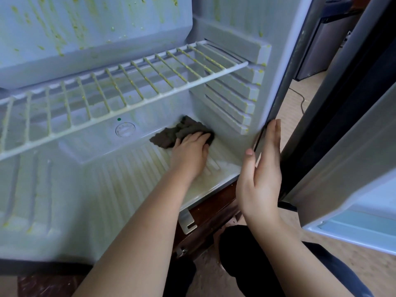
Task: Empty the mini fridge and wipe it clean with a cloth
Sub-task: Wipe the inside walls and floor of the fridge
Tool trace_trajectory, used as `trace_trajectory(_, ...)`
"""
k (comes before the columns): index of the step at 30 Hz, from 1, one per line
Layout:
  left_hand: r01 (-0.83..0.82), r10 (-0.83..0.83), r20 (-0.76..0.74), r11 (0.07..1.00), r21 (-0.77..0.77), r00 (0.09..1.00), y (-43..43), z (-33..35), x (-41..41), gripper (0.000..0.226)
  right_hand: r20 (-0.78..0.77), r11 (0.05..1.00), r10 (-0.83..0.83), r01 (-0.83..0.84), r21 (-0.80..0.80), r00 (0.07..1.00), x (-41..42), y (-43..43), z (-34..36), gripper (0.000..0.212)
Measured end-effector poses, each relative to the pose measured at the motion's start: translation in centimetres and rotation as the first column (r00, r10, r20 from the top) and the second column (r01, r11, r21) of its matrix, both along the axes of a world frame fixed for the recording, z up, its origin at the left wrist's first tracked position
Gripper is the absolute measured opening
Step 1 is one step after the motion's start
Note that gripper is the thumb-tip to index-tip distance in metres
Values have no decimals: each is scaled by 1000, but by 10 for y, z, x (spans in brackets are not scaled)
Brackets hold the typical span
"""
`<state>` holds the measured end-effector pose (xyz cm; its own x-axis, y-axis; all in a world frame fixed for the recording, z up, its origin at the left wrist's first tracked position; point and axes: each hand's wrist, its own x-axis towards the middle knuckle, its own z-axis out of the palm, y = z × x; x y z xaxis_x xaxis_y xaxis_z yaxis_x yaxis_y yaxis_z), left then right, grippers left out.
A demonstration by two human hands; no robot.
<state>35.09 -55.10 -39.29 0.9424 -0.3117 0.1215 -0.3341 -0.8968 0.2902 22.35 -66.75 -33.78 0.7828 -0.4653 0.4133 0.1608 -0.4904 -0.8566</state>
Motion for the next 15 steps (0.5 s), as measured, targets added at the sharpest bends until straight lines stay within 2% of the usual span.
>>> trace_trajectory(2, -36, 36, -35, 999, 19, 999, 0, 0, 12, 45, 87, 991, 31, -20, -129, 996, -2, 3, 1, 59)
trace_trajectory(5, -38, 42, -63, 997, 65, 997, 4, 4, 33, 49, 136, 978, 81, -53, -203, 987, -1, 3, 0, 54)
trace_trajectory(12, -156, 160, -80, 987, 47, 984, -10, 7, 46, 52, 169, 975, 44, -6, -221, 985, 3, 1, 1, 51)
trace_trajectory(15, -140, 142, -79, 990, 34, 987, -11, 15, 42, 48, 186, 982, 43, -8, -190, 982, 1, 0, 1, 53)
